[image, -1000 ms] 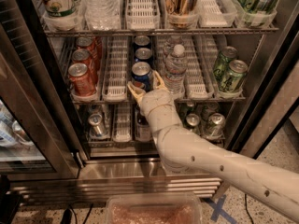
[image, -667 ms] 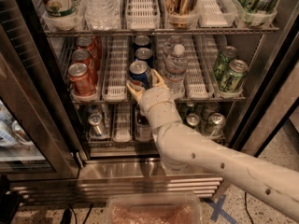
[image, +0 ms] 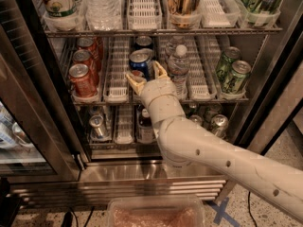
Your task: Pick pepsi can from middle shelf of fridge
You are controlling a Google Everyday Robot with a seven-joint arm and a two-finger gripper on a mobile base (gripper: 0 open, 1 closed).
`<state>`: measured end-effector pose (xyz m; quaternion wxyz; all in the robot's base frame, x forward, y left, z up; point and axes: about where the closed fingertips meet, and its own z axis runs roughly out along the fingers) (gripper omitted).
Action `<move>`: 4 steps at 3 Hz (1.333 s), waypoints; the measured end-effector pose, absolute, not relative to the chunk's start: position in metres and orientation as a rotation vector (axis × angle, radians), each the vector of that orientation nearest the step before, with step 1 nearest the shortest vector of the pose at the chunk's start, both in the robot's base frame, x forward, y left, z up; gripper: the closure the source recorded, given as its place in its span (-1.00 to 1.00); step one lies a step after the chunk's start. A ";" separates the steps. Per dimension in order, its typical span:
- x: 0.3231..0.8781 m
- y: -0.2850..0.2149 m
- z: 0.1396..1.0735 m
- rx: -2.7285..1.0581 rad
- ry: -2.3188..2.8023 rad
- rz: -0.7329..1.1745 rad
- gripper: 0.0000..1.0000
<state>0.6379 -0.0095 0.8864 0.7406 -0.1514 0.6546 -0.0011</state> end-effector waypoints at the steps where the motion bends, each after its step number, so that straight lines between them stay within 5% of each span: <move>1: 0.623 -0.008 0.891 -0.354 1.441 0.037 1.00; 4: 0.540 -0.033 0.903 -0.525 1.533 0.149 1.00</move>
Offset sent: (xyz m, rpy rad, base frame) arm -0.0904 0.0076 0.0168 0.0282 0.0746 0.2053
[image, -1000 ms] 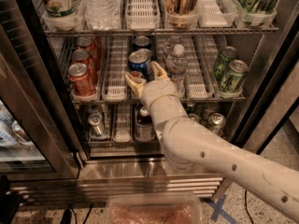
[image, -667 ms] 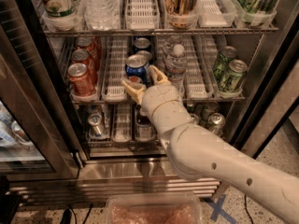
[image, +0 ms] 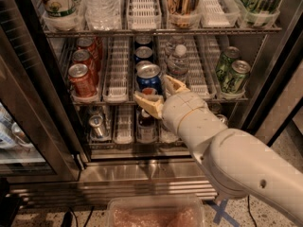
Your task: Pick pepsi can from middle shelf of fridge
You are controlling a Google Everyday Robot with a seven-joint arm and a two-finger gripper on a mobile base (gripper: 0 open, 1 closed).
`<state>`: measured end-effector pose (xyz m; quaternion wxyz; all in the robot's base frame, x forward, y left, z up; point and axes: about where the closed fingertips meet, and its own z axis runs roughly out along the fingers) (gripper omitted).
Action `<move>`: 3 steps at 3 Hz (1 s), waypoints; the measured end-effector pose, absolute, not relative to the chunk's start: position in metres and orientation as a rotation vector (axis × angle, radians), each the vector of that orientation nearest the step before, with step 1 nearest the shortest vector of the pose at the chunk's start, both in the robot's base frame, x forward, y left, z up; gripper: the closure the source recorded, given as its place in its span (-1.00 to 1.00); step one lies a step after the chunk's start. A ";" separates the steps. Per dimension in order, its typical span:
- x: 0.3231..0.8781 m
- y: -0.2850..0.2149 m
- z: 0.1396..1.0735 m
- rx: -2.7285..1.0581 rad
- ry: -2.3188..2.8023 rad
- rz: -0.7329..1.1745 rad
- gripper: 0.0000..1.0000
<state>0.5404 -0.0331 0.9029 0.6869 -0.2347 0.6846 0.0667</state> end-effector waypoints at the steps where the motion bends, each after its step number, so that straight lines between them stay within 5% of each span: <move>1: 0.536 -0.065 0.921 -0.581 1.566 0.130 1.00; 3: 0.547 -0.069 0.956 -0.753 1.578 0.253 1.00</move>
Offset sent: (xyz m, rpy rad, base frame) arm -0.0698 0.0018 0.0257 -0.1507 0.2453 0.6365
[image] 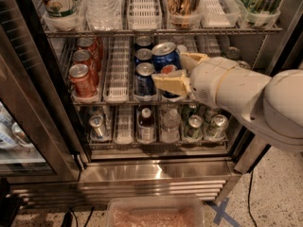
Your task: Pick pepsi can from middle shelf of fridge
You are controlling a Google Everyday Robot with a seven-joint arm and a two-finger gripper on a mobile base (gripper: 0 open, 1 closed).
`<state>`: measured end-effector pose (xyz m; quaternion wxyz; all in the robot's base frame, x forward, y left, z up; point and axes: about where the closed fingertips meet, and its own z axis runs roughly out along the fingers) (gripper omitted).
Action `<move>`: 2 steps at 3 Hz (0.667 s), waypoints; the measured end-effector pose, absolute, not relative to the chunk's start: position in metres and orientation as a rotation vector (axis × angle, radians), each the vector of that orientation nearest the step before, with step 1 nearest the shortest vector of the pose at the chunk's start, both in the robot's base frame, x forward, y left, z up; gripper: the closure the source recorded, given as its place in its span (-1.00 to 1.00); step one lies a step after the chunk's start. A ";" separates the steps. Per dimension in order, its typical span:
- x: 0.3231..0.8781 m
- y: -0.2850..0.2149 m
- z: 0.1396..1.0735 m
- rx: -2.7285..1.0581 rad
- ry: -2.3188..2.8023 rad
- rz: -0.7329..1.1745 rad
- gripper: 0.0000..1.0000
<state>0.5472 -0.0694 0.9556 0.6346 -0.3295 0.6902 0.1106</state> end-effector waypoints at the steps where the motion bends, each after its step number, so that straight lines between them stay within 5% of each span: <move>1: 0.542 -0.086 0.942 -0.782 1.609 0.273 1.00; 2: 0.541 -0.079 0.942 -0.811 1.611 0.282 1.00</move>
Offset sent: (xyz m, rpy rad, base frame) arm -0.0037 -0.0057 -0.0169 -0.0384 0.0579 0.0681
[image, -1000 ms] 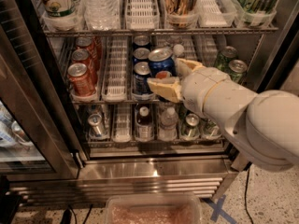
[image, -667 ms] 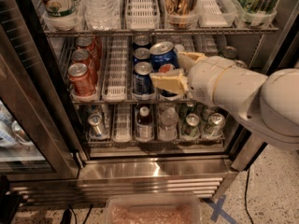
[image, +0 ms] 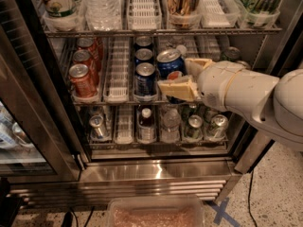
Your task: Pick pepsi can from middle shelf of fridge
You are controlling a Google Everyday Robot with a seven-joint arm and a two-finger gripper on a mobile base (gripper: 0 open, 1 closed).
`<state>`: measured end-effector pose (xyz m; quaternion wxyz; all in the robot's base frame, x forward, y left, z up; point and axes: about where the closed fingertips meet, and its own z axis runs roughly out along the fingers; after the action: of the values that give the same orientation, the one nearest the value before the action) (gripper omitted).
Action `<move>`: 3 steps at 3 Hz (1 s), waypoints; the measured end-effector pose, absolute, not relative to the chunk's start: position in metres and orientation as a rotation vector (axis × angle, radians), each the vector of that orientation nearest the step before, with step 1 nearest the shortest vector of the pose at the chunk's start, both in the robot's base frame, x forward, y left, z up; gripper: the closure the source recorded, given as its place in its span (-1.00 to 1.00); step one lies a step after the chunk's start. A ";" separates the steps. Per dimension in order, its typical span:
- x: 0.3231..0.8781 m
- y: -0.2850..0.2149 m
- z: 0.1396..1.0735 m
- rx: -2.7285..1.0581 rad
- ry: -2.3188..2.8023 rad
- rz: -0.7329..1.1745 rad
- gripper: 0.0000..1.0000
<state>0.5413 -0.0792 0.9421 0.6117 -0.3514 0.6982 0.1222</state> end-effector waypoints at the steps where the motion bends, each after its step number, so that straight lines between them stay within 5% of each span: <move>1: 0.529 -0.063 0.929 -0.926 1.660 0.332 1.00; 3: 0.493 -0.041 0.904 -1.098 1.698 0.510 1.00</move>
Offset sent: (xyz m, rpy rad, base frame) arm -0.0724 0.0431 -0.0665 -0.0912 0.3106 0.4283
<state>0.4933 -0.0413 0.9038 0.5038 -0.4550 0.7033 0.2110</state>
